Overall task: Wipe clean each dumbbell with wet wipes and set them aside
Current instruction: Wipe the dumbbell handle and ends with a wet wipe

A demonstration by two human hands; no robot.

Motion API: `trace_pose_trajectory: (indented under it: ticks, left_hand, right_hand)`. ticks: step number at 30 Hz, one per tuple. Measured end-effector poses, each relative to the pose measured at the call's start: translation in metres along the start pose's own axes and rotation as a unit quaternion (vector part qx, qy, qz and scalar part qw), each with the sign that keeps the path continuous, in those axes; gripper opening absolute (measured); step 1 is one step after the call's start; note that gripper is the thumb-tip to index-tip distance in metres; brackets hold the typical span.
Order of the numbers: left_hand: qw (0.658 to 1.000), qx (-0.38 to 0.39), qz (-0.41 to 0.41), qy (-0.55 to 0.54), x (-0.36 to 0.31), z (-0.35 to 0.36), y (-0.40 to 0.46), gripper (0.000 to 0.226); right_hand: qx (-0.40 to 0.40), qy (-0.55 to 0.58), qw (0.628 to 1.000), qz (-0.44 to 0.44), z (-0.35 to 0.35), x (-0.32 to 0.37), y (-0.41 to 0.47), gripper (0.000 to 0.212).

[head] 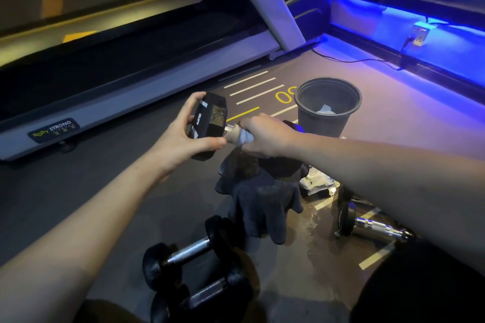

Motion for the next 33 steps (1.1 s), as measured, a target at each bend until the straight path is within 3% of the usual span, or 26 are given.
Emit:
trace_pose_trajectory:
  ticks: [8,13,17,20,23,26,33]
  left_hand:
    - [1.0,-0.001,0.008,0.009,-0.001,0.001,0.001,0.095]
    - [1.0,-0.003,0.008,0.013,-0.003,0.002,0.001,0.092]
    - [1.0,-0.007,0.009,0.023,-0.007,0.003,-0.001,0.091]
    - [1.0,-0.004,0.007,0.028,-0.008,0.004,-0.003,0.092]
    - [1.0,-0.005,0.004,0.026,-0.007,0.005,-0.004,0.092]
    - [1.0,-0.008,-0.001,0.02,-0.004,0.003,-0.004,0.093]
    - [1.0,-0.004,-0.01,0.01,0.001,0.0,-0.005,0.089]
  right_hand:
    - [-0.014,0.062,0.998,0.009,-0.004,0.013,0.013,0.02]
    - [-0.035,0.084,0.996,0.01,-0.013,0.024,0.016,0.026]
    - [-0.005,0.093,0.995,0.024,-0.019,0.02,0.009,0.037]
    - [0.018,0.049,0.999,0.014,-0.016,0.016,0.008,0.026]
    - [0.032,-0.018,0.999,-0.003,-0.013,0.007,0.007,0.031]
    - [0.098,-0.044,0.994,0.01,-0.012,-0.01,-0.005,0.029]
    - [0.236,-0.186,0.953,-0.028,0.001,-0.05,-0.012,0.065]
Point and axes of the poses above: each hand's wrist, its own y-axis towards the middle knuckle, its own z-axis out of the palm, x = y × z, the point moved 2 cm from there along y, towards the middle knuckle, and after that the axes turned 12 degrees about -z, right-handed, at the moved point
